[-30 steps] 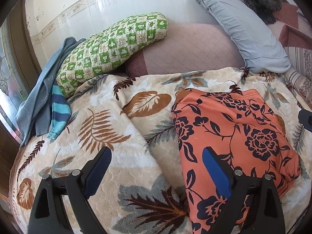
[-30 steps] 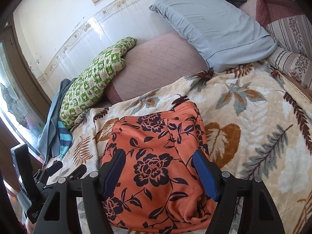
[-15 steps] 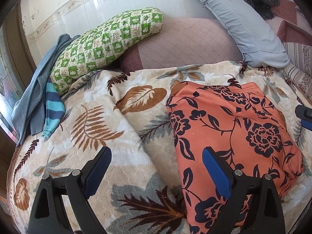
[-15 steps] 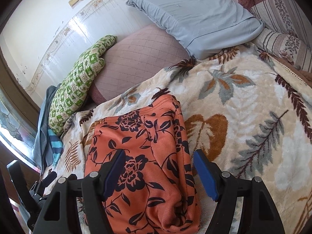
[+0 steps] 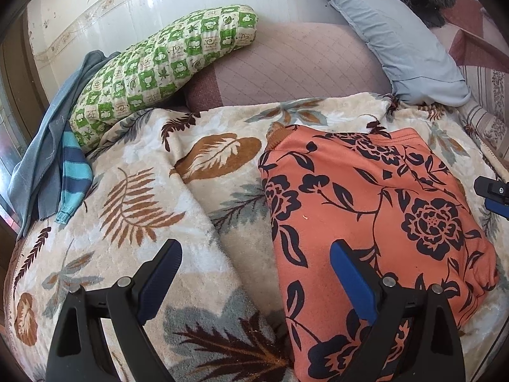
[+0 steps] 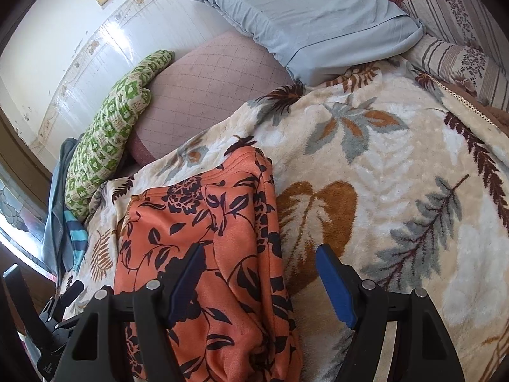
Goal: Fold small clothes
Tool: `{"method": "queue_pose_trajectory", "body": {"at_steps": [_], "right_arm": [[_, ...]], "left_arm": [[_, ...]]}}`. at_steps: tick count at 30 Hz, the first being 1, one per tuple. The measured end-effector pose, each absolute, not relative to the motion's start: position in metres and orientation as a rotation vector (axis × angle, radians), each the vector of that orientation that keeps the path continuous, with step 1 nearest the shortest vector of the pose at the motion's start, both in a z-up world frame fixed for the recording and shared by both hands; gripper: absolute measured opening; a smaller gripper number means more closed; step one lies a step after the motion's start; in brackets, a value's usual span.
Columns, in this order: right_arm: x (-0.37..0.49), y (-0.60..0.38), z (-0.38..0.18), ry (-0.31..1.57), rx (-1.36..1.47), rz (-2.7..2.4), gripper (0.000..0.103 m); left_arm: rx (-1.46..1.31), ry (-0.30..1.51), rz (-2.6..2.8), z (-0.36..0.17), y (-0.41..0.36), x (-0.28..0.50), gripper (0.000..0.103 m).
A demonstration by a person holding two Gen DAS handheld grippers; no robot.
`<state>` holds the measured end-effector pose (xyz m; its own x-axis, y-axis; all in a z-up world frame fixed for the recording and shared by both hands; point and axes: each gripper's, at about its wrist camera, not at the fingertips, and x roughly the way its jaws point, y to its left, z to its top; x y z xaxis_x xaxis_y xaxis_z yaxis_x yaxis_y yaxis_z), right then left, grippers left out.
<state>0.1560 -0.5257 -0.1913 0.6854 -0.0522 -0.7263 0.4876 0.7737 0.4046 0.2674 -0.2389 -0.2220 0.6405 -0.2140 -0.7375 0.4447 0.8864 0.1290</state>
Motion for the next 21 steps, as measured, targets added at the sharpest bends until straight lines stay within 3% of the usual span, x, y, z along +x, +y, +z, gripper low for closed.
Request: {"method": "queue_pose_trajectory", "body": {"at_steps": [11,14,21], "right_arm": [[0.161,-0.543,-0.211,0.792,0.732,-0.260,0.076],[0.164,-0.546,-0.220,0.812,0.752,-0.246,0.076],[0.176,-0.556,-0.239,0.829,0.866,-0.185,0.076]], "left_arm": [[0.130,0.820,-0.545,-0.237,-0.241,0.273,0.095],[0.126,0.915,-0.605,-0.248,-0.255,0.278,0.095],[0.179,0.919,-0.690,-0.249,-0.269,0.274,0.095]]}}
